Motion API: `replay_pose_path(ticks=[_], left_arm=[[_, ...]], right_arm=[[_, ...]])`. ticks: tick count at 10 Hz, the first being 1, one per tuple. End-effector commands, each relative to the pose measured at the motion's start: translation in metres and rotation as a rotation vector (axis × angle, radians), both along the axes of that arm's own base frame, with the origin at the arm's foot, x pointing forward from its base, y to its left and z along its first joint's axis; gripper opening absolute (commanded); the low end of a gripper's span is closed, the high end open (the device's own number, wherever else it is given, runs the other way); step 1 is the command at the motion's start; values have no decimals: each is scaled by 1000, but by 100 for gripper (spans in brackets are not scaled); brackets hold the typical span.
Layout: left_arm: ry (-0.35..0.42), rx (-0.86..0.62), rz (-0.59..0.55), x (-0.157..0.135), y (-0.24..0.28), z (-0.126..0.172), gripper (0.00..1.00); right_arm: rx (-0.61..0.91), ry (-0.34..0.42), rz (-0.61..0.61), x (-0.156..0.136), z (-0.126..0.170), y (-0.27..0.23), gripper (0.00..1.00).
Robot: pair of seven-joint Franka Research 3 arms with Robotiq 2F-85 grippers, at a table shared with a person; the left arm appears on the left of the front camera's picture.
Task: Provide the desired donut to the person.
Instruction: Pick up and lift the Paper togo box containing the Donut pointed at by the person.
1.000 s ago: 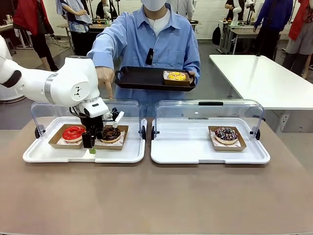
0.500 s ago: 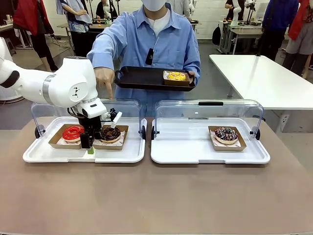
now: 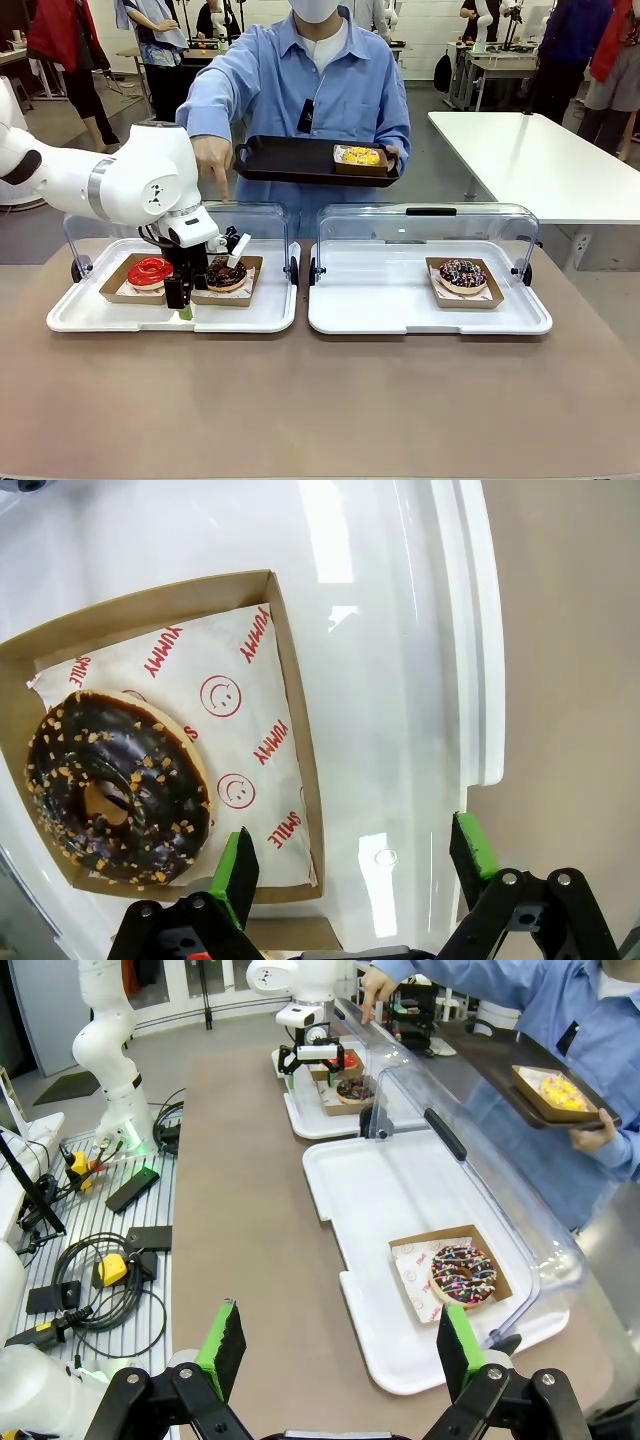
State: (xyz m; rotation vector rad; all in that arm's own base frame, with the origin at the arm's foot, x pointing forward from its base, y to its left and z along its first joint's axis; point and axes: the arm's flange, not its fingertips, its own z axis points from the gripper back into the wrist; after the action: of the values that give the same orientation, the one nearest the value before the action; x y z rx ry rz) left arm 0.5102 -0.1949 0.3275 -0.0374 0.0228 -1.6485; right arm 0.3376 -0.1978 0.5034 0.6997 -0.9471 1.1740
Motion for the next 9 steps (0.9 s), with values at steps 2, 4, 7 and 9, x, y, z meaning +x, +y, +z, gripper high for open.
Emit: replay_pose_path(ticks=[2, 4, 7, 9], left_arm=[[-40, 17, 7, -3, 0, -4, 47], [-46, 24, 8, -2, 0, -4, 0], [-50, 25, 16, -2, 0, -4, 12], [-51, 26, 17, -2, 0, -4, 0]], right_arm=[[0, -1, 11, -1, -1, -2, 100], [0, -1, 11, -1, -1, -2, 100], [0, -1, 11, -1, -1, -2, 100], [0, -1, 11, -1, -1, -2, 100]])
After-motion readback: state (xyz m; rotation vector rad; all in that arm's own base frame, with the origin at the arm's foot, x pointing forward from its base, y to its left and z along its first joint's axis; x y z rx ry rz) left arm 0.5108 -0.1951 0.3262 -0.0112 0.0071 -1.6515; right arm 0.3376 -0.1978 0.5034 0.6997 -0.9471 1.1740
